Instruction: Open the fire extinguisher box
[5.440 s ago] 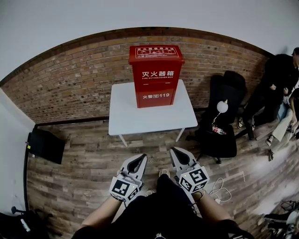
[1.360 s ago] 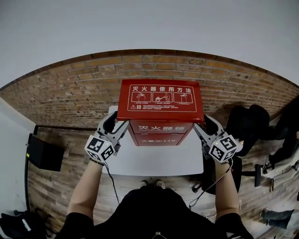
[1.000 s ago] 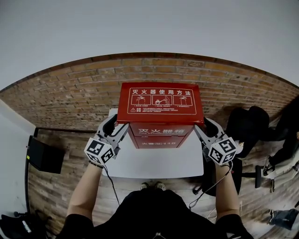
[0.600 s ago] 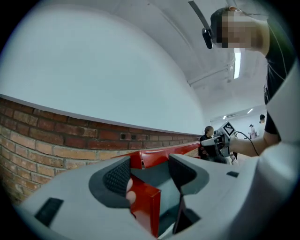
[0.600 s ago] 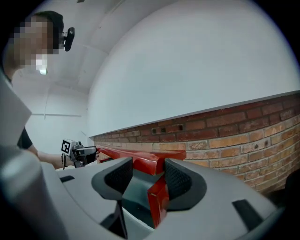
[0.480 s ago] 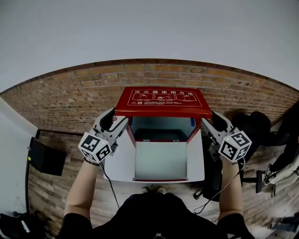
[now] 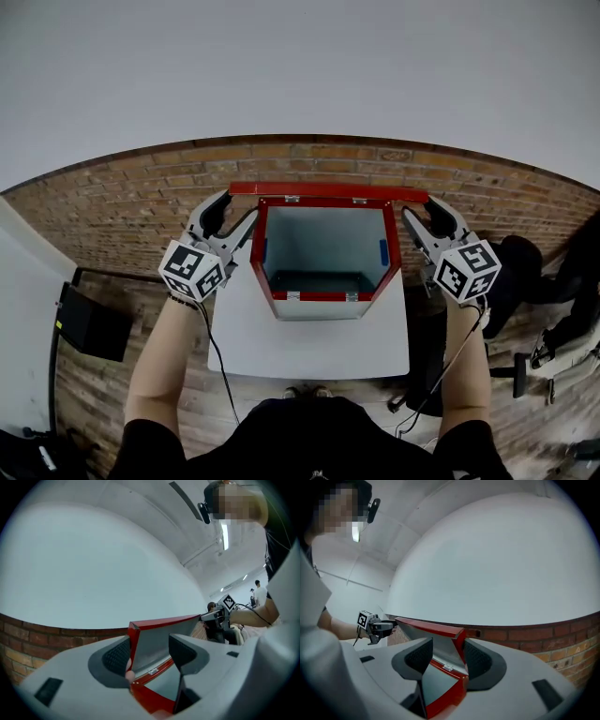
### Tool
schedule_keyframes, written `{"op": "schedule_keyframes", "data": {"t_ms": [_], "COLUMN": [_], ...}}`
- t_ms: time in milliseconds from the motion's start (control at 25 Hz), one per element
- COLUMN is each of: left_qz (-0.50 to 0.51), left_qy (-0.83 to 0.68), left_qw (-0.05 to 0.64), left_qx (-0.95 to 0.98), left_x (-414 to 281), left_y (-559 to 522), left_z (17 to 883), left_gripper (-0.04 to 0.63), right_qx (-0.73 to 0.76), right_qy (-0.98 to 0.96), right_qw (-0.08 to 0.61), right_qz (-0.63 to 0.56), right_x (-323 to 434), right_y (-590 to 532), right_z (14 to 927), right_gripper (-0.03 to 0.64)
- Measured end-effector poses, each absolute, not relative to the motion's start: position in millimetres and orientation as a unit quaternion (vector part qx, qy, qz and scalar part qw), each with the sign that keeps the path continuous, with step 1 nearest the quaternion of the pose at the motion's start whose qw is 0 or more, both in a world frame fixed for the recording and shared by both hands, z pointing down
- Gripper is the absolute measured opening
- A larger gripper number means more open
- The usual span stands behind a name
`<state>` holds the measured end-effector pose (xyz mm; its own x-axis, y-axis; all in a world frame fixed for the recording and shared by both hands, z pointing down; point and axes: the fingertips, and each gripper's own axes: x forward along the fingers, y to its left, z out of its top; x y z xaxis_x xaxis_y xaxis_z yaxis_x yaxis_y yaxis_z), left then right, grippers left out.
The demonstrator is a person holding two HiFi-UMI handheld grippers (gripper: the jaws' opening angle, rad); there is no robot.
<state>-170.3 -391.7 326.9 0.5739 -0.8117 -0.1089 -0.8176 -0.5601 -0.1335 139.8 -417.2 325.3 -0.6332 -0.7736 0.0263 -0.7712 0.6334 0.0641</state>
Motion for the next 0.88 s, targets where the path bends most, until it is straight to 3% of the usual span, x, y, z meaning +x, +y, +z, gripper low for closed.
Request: {"op": "schedule_keyframes", "data": {"t_ms": [200,320,560,880], "left_qz": [0.018,0.019,0.024,0.023], "left_qy": [0.473,0.487,0.513,0.546], "left_qw": [0.097,0.098,0.093,0.078], "left_qx": [-0.875,-0.868,-0.853,-0.834], "left_x": [-171.0,-173.0,-182.3,-194.9], "left_y": [-408.1,-418.0,-439.2,-466.5], "left_z": [317.9,313.0,305.0,297.2], "left_gripper": [0.301,0.293,0.208,0.103], "right_qx": [0.448,0.472,0.491,0.496], "right_qy": [-0.893,-0.88,-0.869,-0.867], "right_qw": [0.029,0.028,0.022,0.019], "right_qz": [-0.039,-0.049,-0.049,-0.046], "right_x": [140.6,145.7,150.5,150.1], "right_y": [-436.0,-448.4,-470.7,-488.8], "right_z": [315.3,310.2,301.5,296.2], "right_gripper": [0.209,0.14,0.076,0.066]}}
